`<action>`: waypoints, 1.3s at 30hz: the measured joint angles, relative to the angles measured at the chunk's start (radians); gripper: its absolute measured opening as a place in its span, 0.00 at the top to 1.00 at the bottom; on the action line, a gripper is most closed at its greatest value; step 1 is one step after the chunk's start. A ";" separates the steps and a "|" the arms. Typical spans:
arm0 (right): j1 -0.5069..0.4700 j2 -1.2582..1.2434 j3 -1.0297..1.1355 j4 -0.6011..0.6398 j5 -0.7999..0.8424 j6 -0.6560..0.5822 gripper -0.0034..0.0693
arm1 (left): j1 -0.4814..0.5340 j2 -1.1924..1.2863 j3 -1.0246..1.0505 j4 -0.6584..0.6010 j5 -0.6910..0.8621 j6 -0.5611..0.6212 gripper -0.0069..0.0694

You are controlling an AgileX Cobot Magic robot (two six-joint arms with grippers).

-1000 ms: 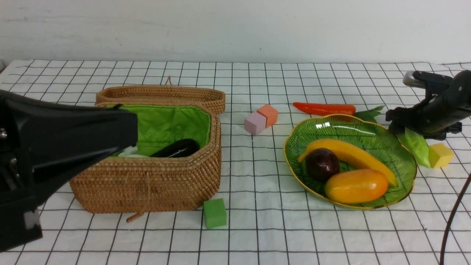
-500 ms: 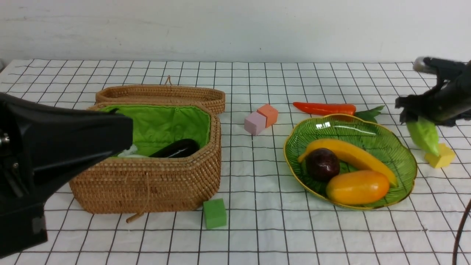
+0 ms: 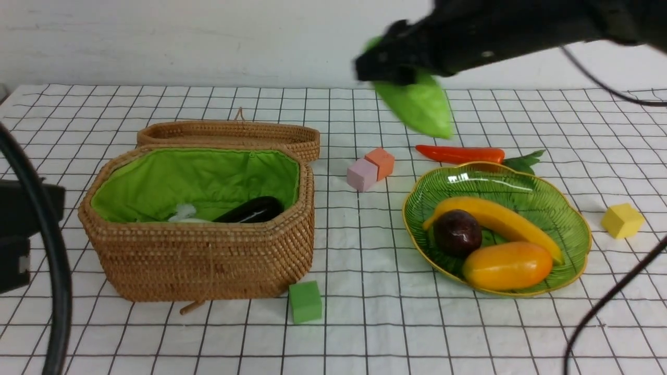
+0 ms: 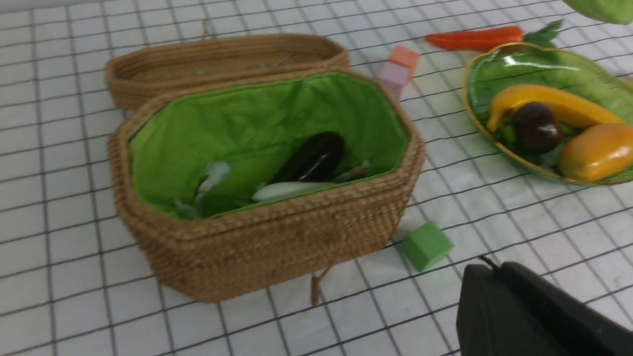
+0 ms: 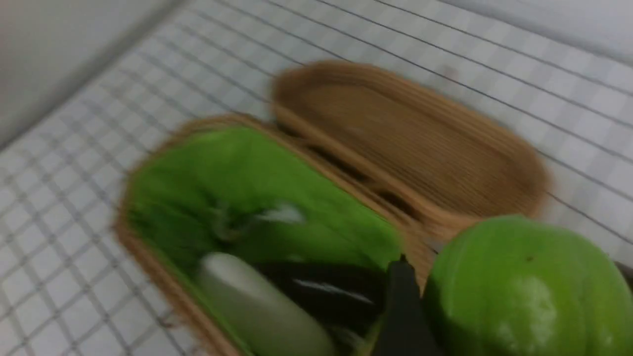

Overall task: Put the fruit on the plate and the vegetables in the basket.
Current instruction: Take a chayote with your right arm and place it on the basket on the left, then use the right arm to grab a carrot and put it into the left basket

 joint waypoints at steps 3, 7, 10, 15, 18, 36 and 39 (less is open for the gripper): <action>0.107 0.042 0.000 0.115 -0.111 -0.181 0.34 | 0.000 0.000 0.000 0.018 0.039 -0.014 0.91; 0.245 0.150 0.000 0.381 -0.365 -0.608 0.34 | 0.000 0.000 -0.001 0.017 0.078 -0.015 0.91; 0.296 0.207 0.000 0.556 -0.444 -0.837 0.34 | 0.000 0.000 -0.001 0.017 0.082 -0.015 0.91; 0.326 0.257 0.000 0.810 -0.566 -1.168 0.19 | 0.000 0.000 -0.001 0.014 0.079 -0.015 0.91; 0.325 0.260 0.000 0.847 -0.608 -1.225 0.05 | 0.000 0.000 -0.001 0.009 0.078 -0.015 0.91; 0.354 -0.292 0.410 0.867 -0.747 -1.003 0.31 | 0.000 0.000 -0.002 -0.068 -0.053 0.046 0.91; 0.327 -0.347 0.470 0.870 -0.835 -1.000 0.35 | 0.000 0.000 -0.002 -0.074 -0.075 0.051 0.91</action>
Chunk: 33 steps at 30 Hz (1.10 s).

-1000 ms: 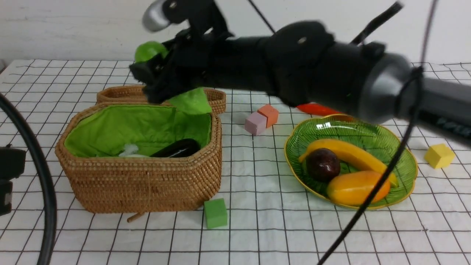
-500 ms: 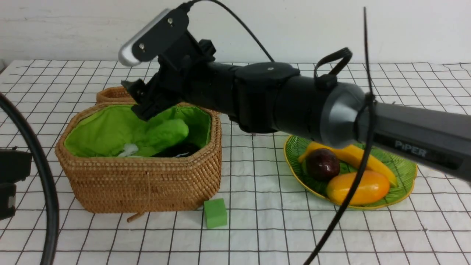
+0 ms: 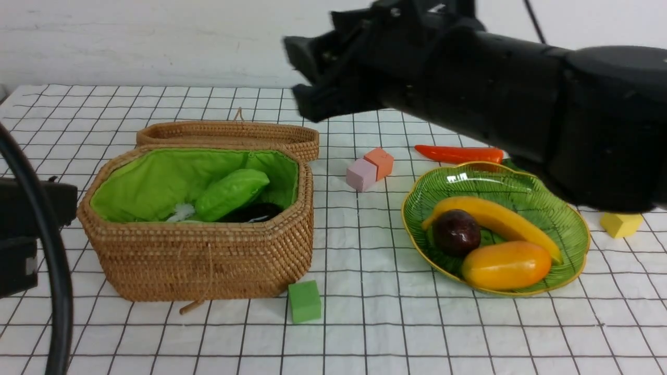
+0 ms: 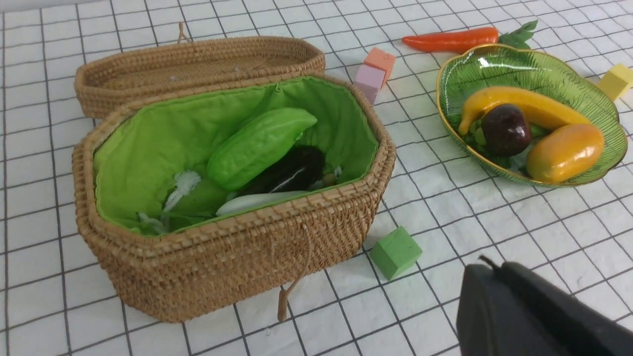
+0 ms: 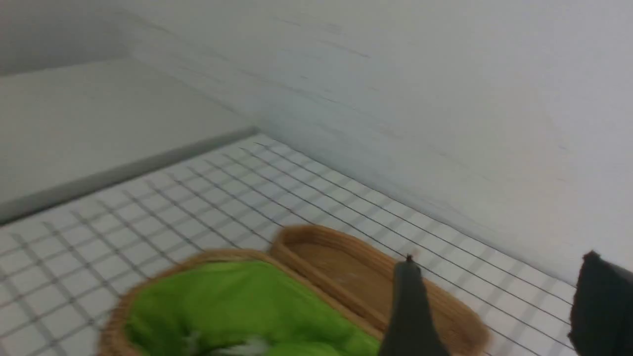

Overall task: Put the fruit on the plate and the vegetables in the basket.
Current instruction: Use the right arm to grab a carrot and put it into the left basket

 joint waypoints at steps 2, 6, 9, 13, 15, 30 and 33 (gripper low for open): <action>-0.057 -0.027 0.026 0.011 -0.144 -0.011 0.38 | 0.000 0.000 0.000 -0.003 -0.017 0.003 0.91; -0.198 -0.037 0.027 0.026 -0.313 -0.126 0.39 | 0.000 0.000 0.000 -0.007 -0.033 0.006 0.91; -0.326 -0.023 0.027 0.027 -0.354 -0.194 0.40 | 0.000 0.000 0.000 -0.012 -0.049 0.006 0.91; -0.448 0.019 0.027 0.031 -0.401 -0.212 0.40 | 0.000 0.000 0.000 -0.014 -0.061 0.006 0.91; -0.486 0.046 0.031 0.031 -0.410 -0.213 0.40 | 0.000 0.000 0.000 -0.015 -0.064 0.006 0.91; -0.495 0.022 0.010 -0.144 0.674 0.622 0.43 | 0.000 0.001 0.000 -0.026 -0.078 0.029 0.91; -0.549 0.018 -0.154 -0.484 0.979 1.014 0.45 | 0.000 0.001 0.000 -0.027 -0.082 0.032 0.91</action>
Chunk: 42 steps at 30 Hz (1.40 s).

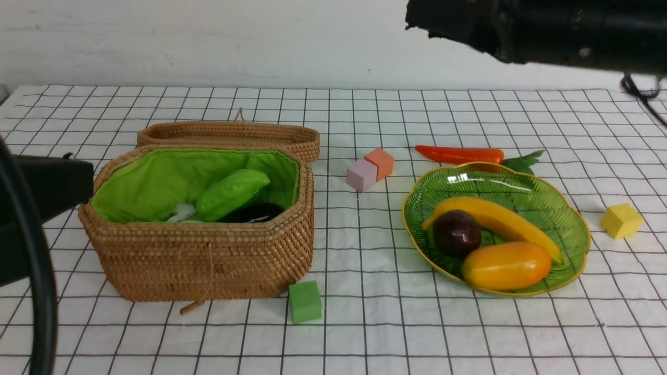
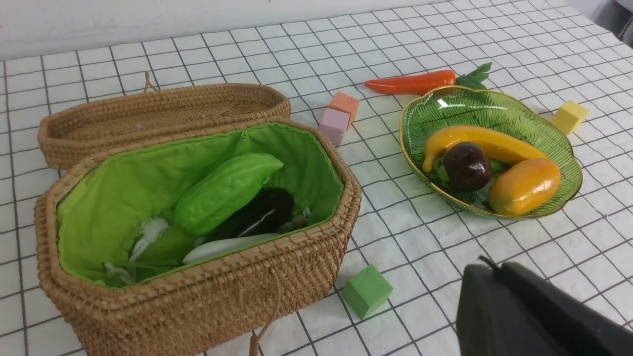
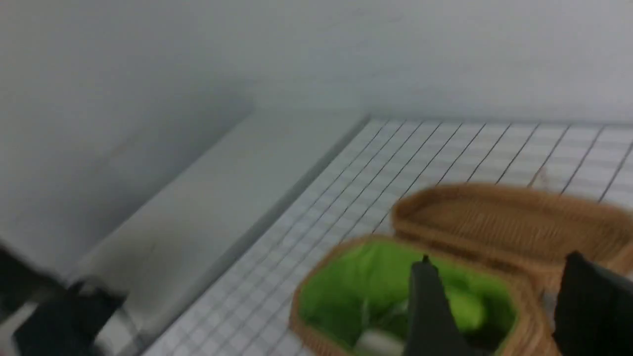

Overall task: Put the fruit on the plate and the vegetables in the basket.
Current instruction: Use the right arm to grab a carrot and put it into the left basket

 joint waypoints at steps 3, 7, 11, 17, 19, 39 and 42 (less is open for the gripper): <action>-0.012 0.033 -0.163 -0.498 0.252 0.412 0.50 | 0.000 0.000 0.000 -0.003 -0.018 0.000 0.91; -0.017 0.067 -0.248 -0.945 0.386 0.645 0.63 | 0.000 0.000 0.000 -0.003 -0.023 0.001 0.91; -0.022 0.077 -0.262 -1.121 0.356 0.628 0.75 | 0.000 0.000 0.000 -0.004 -0.044 0.001 0.91; -0.041 0.277 -0.381 -1.159 0.409 0.552 0.85 | 0.000 0.005 0.000 -0.042 -0.061 0.026 0.91; -0.057 0.382 -0.474 -1.136 0.450 0.515 0.85 | 0.000 0.013 0.000 -0.060 -0.061 0.049 0.91; -0.099 1.100 -1.177 -1.033 0.315 0.270 0.16 | 0.000 0.068 0.000 -0.094 -0.045 0.098 0.91; -0.100 1.124 -1.177 -1.037 0.278 0.261 0.15 | 0.000 0.068 0.000 -0.095 -0.045 0.098 0.91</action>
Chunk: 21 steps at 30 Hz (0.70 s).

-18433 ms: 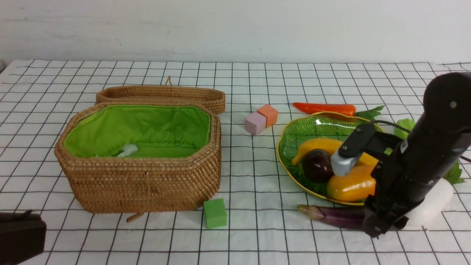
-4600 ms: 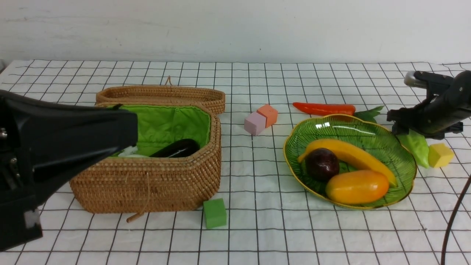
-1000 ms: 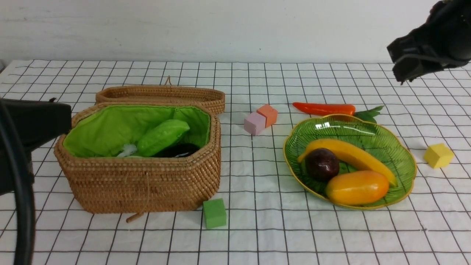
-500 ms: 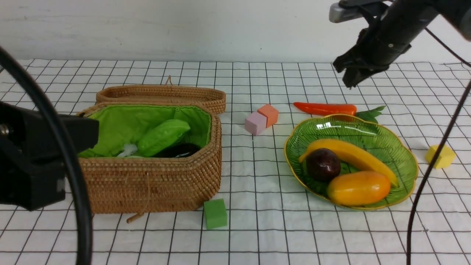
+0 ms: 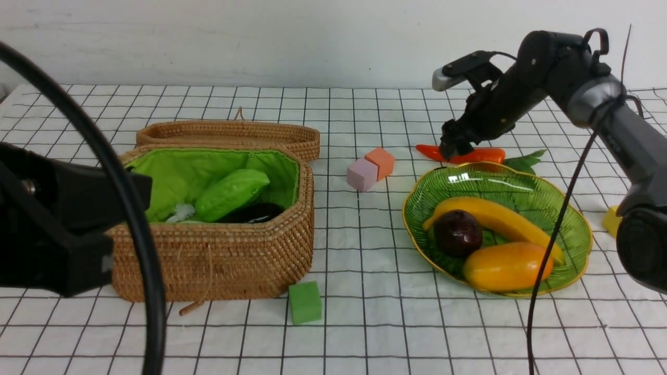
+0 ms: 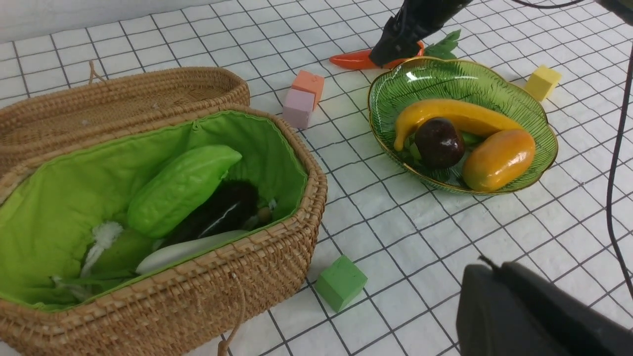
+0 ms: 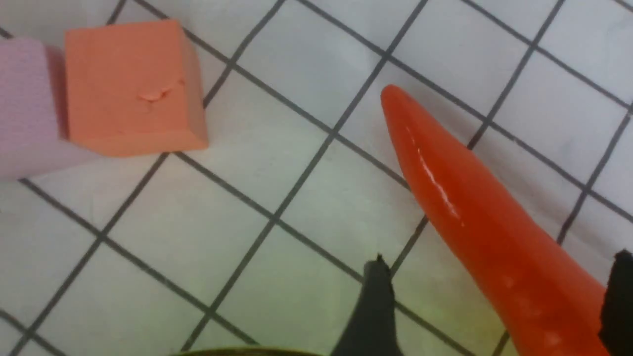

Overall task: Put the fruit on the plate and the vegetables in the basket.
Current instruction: Use the right arm to grab a carrot and put it into the left basket

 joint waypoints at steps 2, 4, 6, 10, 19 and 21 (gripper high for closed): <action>-0.002 0.013 -0.002 -0.006 -0.018 -0.002 0.16 | 0.000 0.001 0.000 0.000 0.001 0.000 0.91; -0.007 0.022 -0.002 -0.007 -0.034 -0.003 0.18 | 0.000 0.001 0.000 0.000 0.001 0.000 0.91; -0.012 0.027 -0.003 -0.007 -0.041 -0.003 0.18 | 0.000 0.002 0.000 0.000 0.001 0.000 0.91; -0.042 0.043 -0.005 -0.006 -0.059 -0.003 0.18 | 0.000 0.002 0.000 -0.001 0.000 0.000 0.91; -0.074 0.079 -0.007 0.011 -0.081 -0.005 0.24 | 0.000 0.002 0.000 -0.001 -0.007 0.001 0.91; -0.078 0.084 -0.007 0.012 -0.087 -0.016 0.28 | 0.000 0.002 0.000 -0.001 -0.012 0.001 0.91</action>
